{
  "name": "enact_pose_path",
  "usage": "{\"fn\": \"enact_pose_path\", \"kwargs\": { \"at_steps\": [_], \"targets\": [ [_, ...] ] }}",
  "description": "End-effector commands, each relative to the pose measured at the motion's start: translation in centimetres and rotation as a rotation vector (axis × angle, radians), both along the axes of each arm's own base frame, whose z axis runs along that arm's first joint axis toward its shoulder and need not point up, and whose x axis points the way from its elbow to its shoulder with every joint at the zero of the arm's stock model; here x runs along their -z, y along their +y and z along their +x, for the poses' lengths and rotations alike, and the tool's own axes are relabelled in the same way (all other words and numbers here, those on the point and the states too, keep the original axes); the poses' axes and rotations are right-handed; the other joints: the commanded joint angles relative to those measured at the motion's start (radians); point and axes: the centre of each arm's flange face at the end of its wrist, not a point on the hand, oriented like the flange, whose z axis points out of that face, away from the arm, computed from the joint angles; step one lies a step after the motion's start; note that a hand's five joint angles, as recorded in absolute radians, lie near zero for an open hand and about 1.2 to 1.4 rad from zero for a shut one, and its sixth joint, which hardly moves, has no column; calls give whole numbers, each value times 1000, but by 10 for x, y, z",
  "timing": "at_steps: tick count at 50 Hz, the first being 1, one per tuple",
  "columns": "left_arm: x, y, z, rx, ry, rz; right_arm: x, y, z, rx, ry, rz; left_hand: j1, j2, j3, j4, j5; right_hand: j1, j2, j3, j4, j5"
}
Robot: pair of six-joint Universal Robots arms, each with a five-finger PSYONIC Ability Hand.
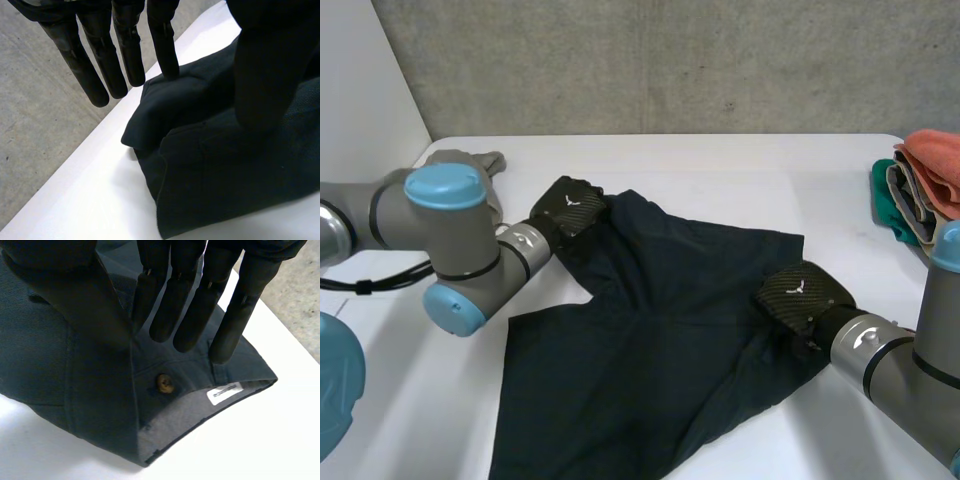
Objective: Fold the laundry.
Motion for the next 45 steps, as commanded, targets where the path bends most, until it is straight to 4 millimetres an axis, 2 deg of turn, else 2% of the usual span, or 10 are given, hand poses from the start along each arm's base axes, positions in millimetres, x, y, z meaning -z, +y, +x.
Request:
{"fn": "enact_pose_path", "kwargs": {
  "at_steps": [1,9,21,24,26,27,29,37,41,45],
  "targets": [
    [-16,1,11,-1,-48,2,4,1,1,2,-14,26,1,6,0,9,13,251,210,209,208,238],
    [-11,-3,13,10,-57,37,4,-2,0,15,-23,25,6,11,6,15,18,251,210,209,208,238],
    [6,-5,2,70,-150,72,5,-4,-1,17,-24,18,6,11,6,15,18,251,210,209,208,238],
    [11,-5,0,76,-177,73,6,-4,-1,19,-23,18,65,70,64,74,77,251,210,209,208,238],
    [15,-6,-1,69,-205,76,6,-4,-1,20,-23,20,255,260,254,264,267,251,210,209,208,238],
    [15,-7,0,64,-212,76,6,-5,-1,20,-23,18,384,389,383,393,396,251,210,209,208,238],
    [15,-8,0,46,-238,64,6,-5,-1,22,-22,17,821,826,820,830,833,251,210,209,208,238],
    [-15,-16,19,-219,-341,-18,6,-3,0,17,-22,19,831,836,830,840,843,251,210,209,208,238],
    [-18,-10,30,-330,-413,-9,6,0,1,9,-19,25,831,836,830,840,843,251,210,209,208,238],
    [-17,-5,30,-318,-417,3,6,3,4,0,-18,26,831,836,830,840,843,251,210,209,208,238]
  ]
}}
